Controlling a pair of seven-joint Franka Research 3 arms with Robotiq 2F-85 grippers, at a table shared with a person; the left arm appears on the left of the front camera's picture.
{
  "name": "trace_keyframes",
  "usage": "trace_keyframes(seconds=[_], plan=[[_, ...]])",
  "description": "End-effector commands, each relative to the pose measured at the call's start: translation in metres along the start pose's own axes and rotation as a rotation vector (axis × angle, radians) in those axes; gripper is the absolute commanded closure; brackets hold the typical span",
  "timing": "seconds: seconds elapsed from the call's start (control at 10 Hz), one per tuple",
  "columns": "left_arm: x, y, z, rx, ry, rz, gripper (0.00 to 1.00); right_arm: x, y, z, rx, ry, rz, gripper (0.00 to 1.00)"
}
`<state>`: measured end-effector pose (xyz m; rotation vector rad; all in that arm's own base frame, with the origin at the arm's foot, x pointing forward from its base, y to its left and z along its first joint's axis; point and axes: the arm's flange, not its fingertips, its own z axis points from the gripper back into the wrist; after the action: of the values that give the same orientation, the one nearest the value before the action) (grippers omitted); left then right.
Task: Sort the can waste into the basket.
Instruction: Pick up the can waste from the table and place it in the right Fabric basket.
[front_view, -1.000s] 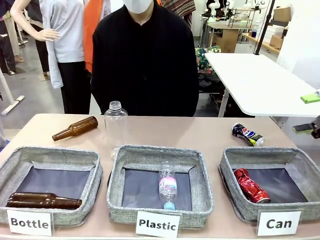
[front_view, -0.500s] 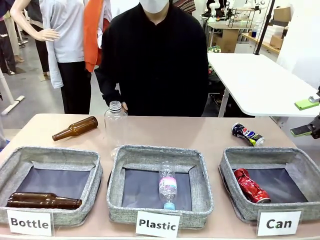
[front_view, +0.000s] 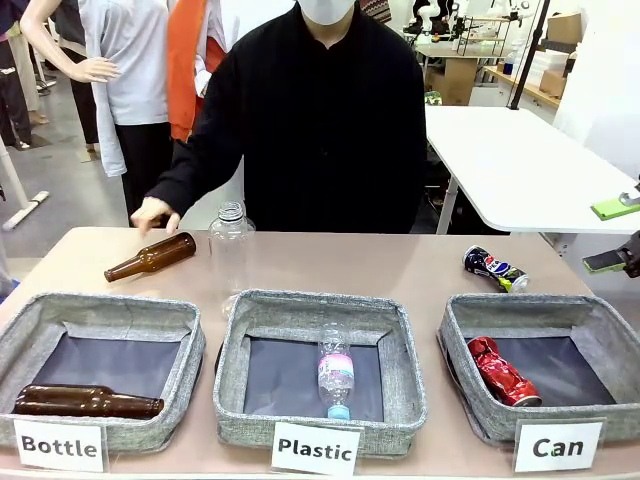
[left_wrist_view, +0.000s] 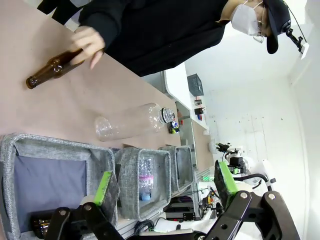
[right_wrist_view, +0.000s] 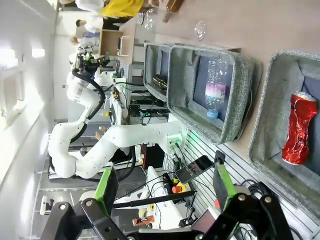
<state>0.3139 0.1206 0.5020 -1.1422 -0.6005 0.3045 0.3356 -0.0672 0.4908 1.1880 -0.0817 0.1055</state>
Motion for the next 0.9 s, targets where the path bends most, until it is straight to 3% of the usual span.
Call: trace_keyframes(seconds=[0.0,0.2,0.3,0.4,0.5,0.6,0.7,0.8], plan=[[-0.001,0.0,0.001,-0.018,-0.002,0.019,0.0,-0.001,-0.001,0.0,-0.011,0.0,0.017,0.0],[-0.001,0.0,0.001,-0.018,-0.002,0.019,0.0,0.0,0.0,0.0,0.0,0.0,0.0,0.0],[-0.001,0.0,0.001,-0.018,-0.002,0.019,0.0,-0.009,0.012,-0.011,-0.216,-0.1,0.027,0.0],[-0.001,0.0,0.001,-0.018,-0.002,0.019,0.0,0.012,0.02,-0.027,-0.398,-0.168,0.008,0.0],[-0.001,0.0,0.001,-0.018,-0.002,0.019,0.0,0.038,0.024,-0.037,-0.561,-0.195,0.0,0.0],[-0.001,0.0,0.001,-0.018,-0.002,0.019,0.0,0.068,0.023,-0.044,-0.707,-0.142,0.003,0.0],[-0.001,0.0,0.001,-0.018,-0.002,0.019,0.0,0.091,0.017,-0.056,-0.85,-0.16,-0.042,0.0],[-0.001,0.0,0.001,-0.018,-0.002,0.019,0.0,0.11,0.01,-0.068,-0.933,-0.165,-0.044,0.0]])
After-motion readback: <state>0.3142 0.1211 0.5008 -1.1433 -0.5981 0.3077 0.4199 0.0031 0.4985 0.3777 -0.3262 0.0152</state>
